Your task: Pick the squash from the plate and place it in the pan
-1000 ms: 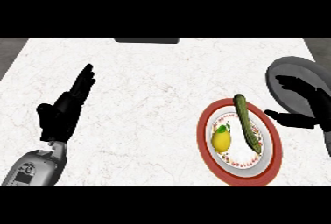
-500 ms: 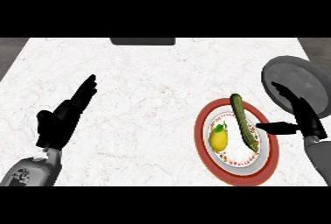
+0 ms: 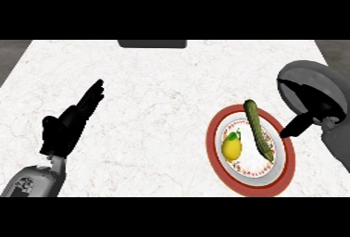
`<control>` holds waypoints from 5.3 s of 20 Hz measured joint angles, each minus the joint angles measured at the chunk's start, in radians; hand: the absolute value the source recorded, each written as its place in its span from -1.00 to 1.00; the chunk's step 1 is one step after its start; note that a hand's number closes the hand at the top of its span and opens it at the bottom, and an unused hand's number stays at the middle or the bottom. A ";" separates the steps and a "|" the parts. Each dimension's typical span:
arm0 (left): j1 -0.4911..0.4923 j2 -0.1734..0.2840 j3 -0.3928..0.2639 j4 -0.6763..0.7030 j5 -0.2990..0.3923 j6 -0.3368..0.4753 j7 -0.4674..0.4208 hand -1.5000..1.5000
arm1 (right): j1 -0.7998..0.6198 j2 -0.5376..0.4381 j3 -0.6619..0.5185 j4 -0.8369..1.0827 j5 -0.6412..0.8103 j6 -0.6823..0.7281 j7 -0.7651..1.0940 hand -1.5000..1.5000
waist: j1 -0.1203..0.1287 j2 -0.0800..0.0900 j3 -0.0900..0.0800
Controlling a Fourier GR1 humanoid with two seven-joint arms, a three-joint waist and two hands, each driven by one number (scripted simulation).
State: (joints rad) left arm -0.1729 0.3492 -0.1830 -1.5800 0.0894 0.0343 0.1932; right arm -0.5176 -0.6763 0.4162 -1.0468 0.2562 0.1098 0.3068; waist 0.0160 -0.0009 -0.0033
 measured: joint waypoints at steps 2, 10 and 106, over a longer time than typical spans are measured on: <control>-0.008 -0.004 -0.001 0.006 -0.002 -0.002 0.002 0.00 | -0.047 0.004 0.031 -0.004 -0.005 0.109 0.085 -1.00 | 0.001 0.001 0.000; 0.001 -0.025 0.006 0.005 -0.020 -0.005 0.003 0.00 | -0.171 0.129 0.066 -0.009 -0.048 0.389 0.373 -1.00 | -0.005 0.000 0.002; 0.028 -0.174 0.162 -0.023 -0.168 -0.174 0.013 0.00 | -0.093 0.257 -0.647 0.228 0.641 -0.724 -0.055 1.00 | 0.001 0.007 0.004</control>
State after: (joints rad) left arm -0.1451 0.1755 -0.0209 -1.6033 -0.0790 -0.1400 0.2060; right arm -0.6108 -0.4192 -0.2308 -0.8185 0.8972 -0.6141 0.2521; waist 0.0170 0.0061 0.0011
